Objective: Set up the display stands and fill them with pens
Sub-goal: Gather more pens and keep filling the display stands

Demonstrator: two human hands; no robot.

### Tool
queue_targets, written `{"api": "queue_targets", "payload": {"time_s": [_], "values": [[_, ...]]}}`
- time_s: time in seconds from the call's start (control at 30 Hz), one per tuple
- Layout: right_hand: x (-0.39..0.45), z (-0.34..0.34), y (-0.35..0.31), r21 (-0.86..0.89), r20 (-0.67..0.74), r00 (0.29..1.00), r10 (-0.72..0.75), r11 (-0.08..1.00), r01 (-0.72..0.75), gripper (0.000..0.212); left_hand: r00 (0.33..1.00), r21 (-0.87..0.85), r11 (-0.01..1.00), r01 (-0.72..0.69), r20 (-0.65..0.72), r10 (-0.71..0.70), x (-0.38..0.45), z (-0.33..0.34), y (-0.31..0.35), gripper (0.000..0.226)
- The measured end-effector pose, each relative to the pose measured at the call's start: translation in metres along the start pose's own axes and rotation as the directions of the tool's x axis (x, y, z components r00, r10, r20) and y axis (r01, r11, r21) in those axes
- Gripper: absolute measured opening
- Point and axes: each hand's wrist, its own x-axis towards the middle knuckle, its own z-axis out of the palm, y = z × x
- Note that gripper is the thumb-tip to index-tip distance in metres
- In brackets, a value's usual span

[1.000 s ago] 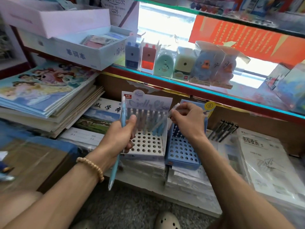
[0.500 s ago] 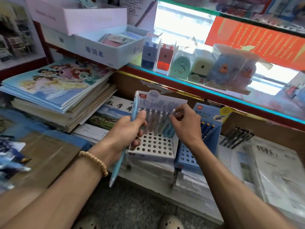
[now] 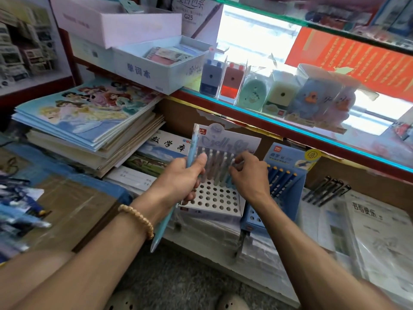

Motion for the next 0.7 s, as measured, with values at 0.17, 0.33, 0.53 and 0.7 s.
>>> {"api": "queue_targets", "payload": {"time_s": [0.17,0.33,0.53,0.7], "values": [[-0.002,0.007,-0.002,-0.037,0.012,1.000,-0.022,0.999,0.022,0.015,0.998,0.080,0.997,0.001,0.058,-0.005,-0.002,0.001,-0.006,0.024],[-0.007,-0.004,-0.018,-0.138,-0.072,0.987,-0.142,0.982,0.131,0.028,0.997,0.120,0.993,0.009,0.077,-0.018,0.000,0.001,-0.008,0.023],[-0.016,-0.035,-0.050,0.516,0.245,0.968,-0.048,0.852,-0.088,0.027,0.983,0.182,0.983,0.016,0.176,-0.048,-0.001,0.004,-0.011,0.017],[-0.016,-0.047,-0.042,0.682,0.447,0.894,-0.039,0.662,-0.312,0.011,0.971,0.219,0.975,-0.038,0.238,-0.016,-0.004,0.010,-0.013,0.019]]}}
